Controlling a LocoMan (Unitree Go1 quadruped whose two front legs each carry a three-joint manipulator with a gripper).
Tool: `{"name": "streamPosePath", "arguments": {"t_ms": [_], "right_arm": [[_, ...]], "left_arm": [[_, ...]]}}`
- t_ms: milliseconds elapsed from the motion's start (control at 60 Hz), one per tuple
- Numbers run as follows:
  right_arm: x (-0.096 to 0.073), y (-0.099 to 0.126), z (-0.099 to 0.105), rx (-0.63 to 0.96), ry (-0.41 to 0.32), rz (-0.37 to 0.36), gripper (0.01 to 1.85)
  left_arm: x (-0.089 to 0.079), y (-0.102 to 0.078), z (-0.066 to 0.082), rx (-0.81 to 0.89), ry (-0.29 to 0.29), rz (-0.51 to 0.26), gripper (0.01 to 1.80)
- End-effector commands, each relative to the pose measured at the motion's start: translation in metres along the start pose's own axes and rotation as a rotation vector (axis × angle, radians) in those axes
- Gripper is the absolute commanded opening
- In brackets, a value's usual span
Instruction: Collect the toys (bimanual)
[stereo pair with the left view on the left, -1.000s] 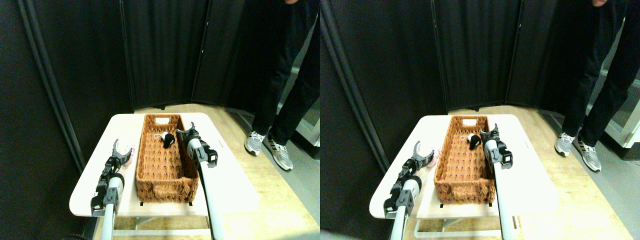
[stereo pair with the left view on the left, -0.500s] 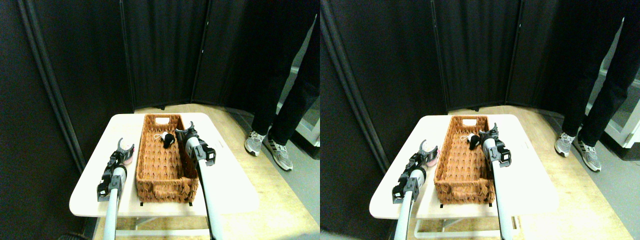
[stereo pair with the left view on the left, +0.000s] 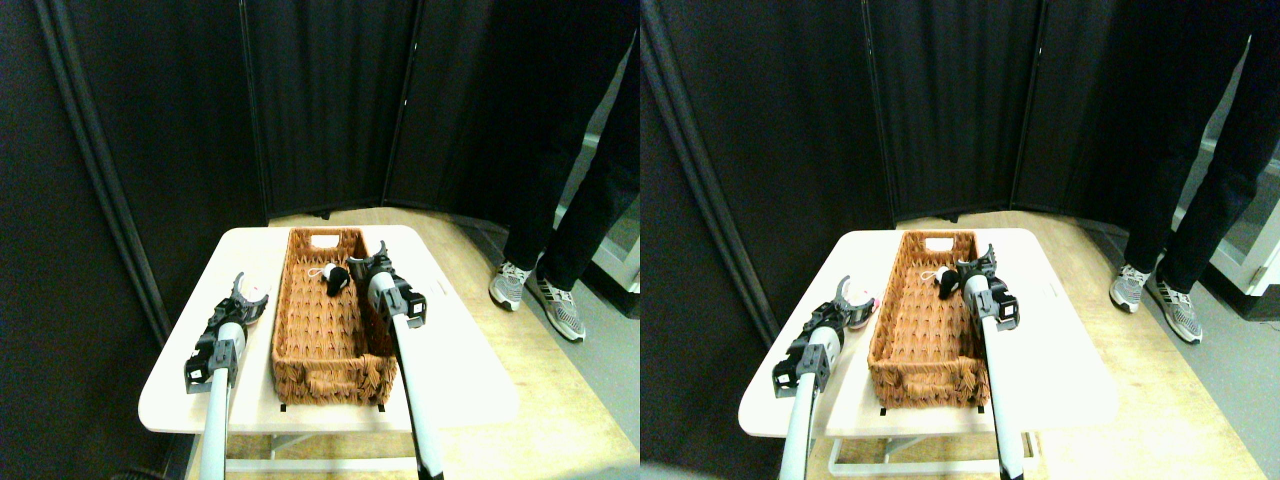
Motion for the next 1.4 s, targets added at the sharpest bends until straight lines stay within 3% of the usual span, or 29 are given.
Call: {"name": "streamPosePath", "arguments": {"t_ms": [17, 250, 417, 717, 883, 1183, 1400], "right_arm": [[0.002, 0.006, 0.002, -0.001, -0.023, 0.031, 0.73], [0.005, 0.005, 0.002, 0.003, -0.034, 0.031, 0.70], [0.007, 0.005, 0.001, 0.029, -0.036, 0.026, 0.68], [0.012, 0.003, 0.002, 0.022, -0.034, 0.027, 0.70], [0.012, 0.003, 0.000, 0.016, -0.033, 0.025, 0.70], [0.009, 0.003, -0.002, 0.016, -0.041, 0.028, 0.69], [0.006, 0.003, -0.004, 0.010, -0.041, 0.031, 0.67]], "left_arm": [[-0.003, -0.012, 0.000, 0.059, 0.005, 0.006, 0.69], [-0.003, -0.012, 0.001, 0.059, 0.032, 0.016, 0.70], [0.002, -0.004, 0.004, 0.049, 0.000, 0.019, 0.59], [0.009, 0.014, 0.009, 0.059, -0.032, 0.082, 0.64], [0.013, 0.023, 0.008, 0.038, -0.029, 0.118, 0.77], [0.019, 0.034, 0.007, 0.000, -0.021, 0.131, 0.83], [0.025, 0.045, 0.001, -0.009, -0.041, 0.117, 0.76]]}}
